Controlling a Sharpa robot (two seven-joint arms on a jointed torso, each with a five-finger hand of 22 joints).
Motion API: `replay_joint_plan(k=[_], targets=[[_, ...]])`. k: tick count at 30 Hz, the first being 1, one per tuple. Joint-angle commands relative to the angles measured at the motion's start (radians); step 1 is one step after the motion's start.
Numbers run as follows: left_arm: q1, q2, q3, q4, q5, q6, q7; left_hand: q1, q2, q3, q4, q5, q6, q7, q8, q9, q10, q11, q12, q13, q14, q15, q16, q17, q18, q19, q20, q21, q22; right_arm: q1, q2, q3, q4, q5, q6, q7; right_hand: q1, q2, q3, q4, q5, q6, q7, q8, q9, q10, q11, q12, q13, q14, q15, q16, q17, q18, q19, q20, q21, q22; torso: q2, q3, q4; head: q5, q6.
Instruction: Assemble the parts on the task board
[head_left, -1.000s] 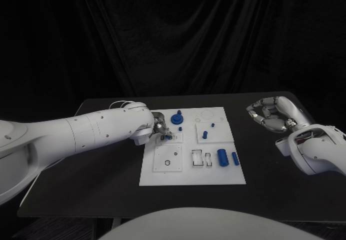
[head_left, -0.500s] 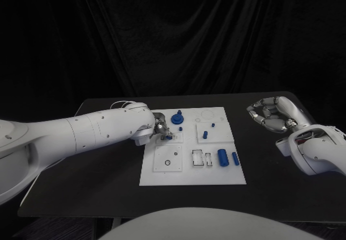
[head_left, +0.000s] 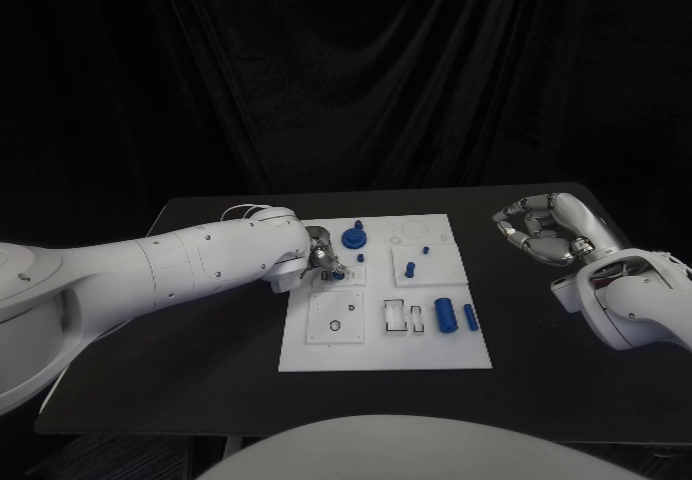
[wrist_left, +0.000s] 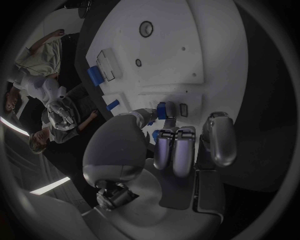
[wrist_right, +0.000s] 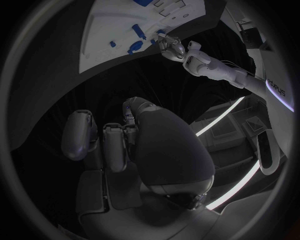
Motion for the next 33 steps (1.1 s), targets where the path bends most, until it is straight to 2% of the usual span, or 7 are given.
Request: replay_joint_plan(k=[1, 6, 11, 13, 16, 25, 33], targets=[[-0.015, 0.003, -0.006, 0.001, 0.003, 0.004, 0.010, 0.001, 0.012, 0.018, -0.019, -0.007, -0.003, -0.002, -0.001, -0.002, 0.106, 0.003, 0.004, 0.263, 0.104, 0.003, 0.003, 0.263, 0.015, -0.009, -0.001, -0.006, 0.172, -0.002, 0.000, 0.001, 0.002, -0.002, 0.003, -0.014, -0.009, -0.004, 0.005, 0.001, 0.006, -0.007, 0.002, 0.004, -0.001, -0.006, -0.001, -0.002, 0.040, 0.052, -0.002, -0.003, 0.148, 0.010, -0.007, 0.000, -0.003, 0.157, 0.000, 0.0001, 0.0001, 0.001, 0.000], [-0.019, 0.001, -0.006, 0.005, 0.003, -0.008, 0.023, 0.002, 0.013, 0.021, -0.029, -0.020, -0.004, -0.002, -0.002, 0.000, 0.106, 0.004, 0.004, 0.263, 0.104, 0.003, 0.003, 0.263, 0.016, -0.012, 0.000, -0.012, 0.170, -0.002, 0.000, 0.001, 0.002, -0.002, 0.003, -0.014, -0.009, -0.004, 0.005, 0.001, 0.006, -0.007, 0.002, 0.004, -0.001, -0.006, -0.001, -0.002, 0.040, 0.052, -0.002, -0.003, 0.148, 0.010, -0.007, 0.000, -0.003, 0.157, 0.000, -0.0002, -0.0002, 0.001, 0.000], [-0.021, 0.001, -0.006, 0.007, 0.003, -0.001, 0.015, -0.050, 0.024, -0.030, -0.013, -0.250, -0.009, 0.005, -0.018, -0.011, 0.106, 0.010, 0.004, 0.263, 0.104, 0.008, 0.003, 0.263, 0.017, -0.014, 0.004, -0.017, 0.169, -0.002, 0.000, 0.001, 0.002, -0.002, 0.004, -0.015, -0.009, -0.004, 0.005, 0.001, 0.006, -0.007, 0.002, 0.004, -0.001, -0.006, -0.001, -0.002, 0.040, 0.052, -0.002, -0.003, 0.148, 0.010, -0.007, 0.000, -0.003, 0.157, 0.000, 0.0001, 0.0001, 0.002, 0.000], [-0.022, 0.001, -0.006, 0.008, 0.003, 0.007, 0.004, -0.071, 0.026, -0.061, 0.002, -0.286, -0.010, 0.009, -0.029, -0.021, 0.106, 0.013, 0.004, 0.263, 0.104, 0.011, 0.003, 0.263, 0.017, -0.015, 0.006, -0.020, 0.168, -0.002, 0.000, 0.001, 0.001, -0.002, 0.005, -0.015, -0.009, -0.004, 0.005, 0.001, 0.006, -0.007, 0.002, 0.004, -0.001, -0.006, -0.001, -0.002, 0.040, 0.052, -0.002, -0.003, 0.148, 0.010, -0.007, 0.000, -0.003, 0.157, 0.000, 0.0001, 0.0001, 0.001, 0.000], [-0.023, 0.000, -0.006, 0.008, 0.003, 0.021, -0.017, -0.170, 0.017, -0.186, 0.076, -0.411, -0.022, 0.024, -0.074, -0.070, 0.106, 0.026, 0.004, 0.263, 0.104, 0.022, 0.003, 0.263, 0.017, -0.016, 0.016, -0.025, 0.167, -0.002, 0.001, 0.001, 0.001, -0.002, 0.006, -0.015, -0.009, -0.004, 0.005, 0.001, 0.006, -0.007, 0.002, 0.004, -0.001, -0.006, -0.001, -0.002, 0.040, 0.052, -0.002, -0.003, 0.148, 0.010, -0.007, 0.000, -0.003, 0.157, 0.000, 0.0002, 0.0002, 0.001, 0.000], [-0.026, -0.005, -0.006, 0.009, -0.050, 0.033, -0.065, -0.275, 0.050, -0.334, 0.093, -0.436, -0.019, 0.030, -0.107, -0.120, 0.106, 0.033, 0.004, 0.263, 0.104, 0.028, 0.003, 0.263, 0.017, -0.012, 0.022, -0.021, 0.169, -0.002, 0.002, 0.001, 0.000, -0.002, 0.010, -0.017, -0.009, -0.003, 0.006, 0.001, 0.006, -0.007, 0.002, 0.004, -0.001, -0.004, -0.001, -0.001, 0.042, 0.053, -0.002, -0.003, 0.149, 0.010, -0.007, 0.000, -0.005, 0.157, 0.000, 0.0002, -0.0001, 0.004, 0.000], [-0.027, -0.012, -0.006, 0.015, -0.066, 0.009, -0.081, -0.269, 0.091, -0.377, 0.091, -0.429, 0.021, 0.017, -0.073, -0.101, 0.106, 0.023, 0.004, 0.263, 0.104, 0.020, 0.003, 0.263, 0.012, 0.004, 0.017, 0.009, 0.177, -0.002, 0.002, 0.001, -0.001, -0.002, 0.012, -0.017, -0.009, -0.003, 0.006, 0.001, 0.006, -0.007, 0.002, 0.005, -0.001, -0.004, -0.001, -0.001, 0.042, 0.053, -0.002, -0.002, 0.149, 0.010, -0.007, 0.000, -0.004, 0.157, 0.000, 0.0001, 0.0001, 0.003, 0.000]])
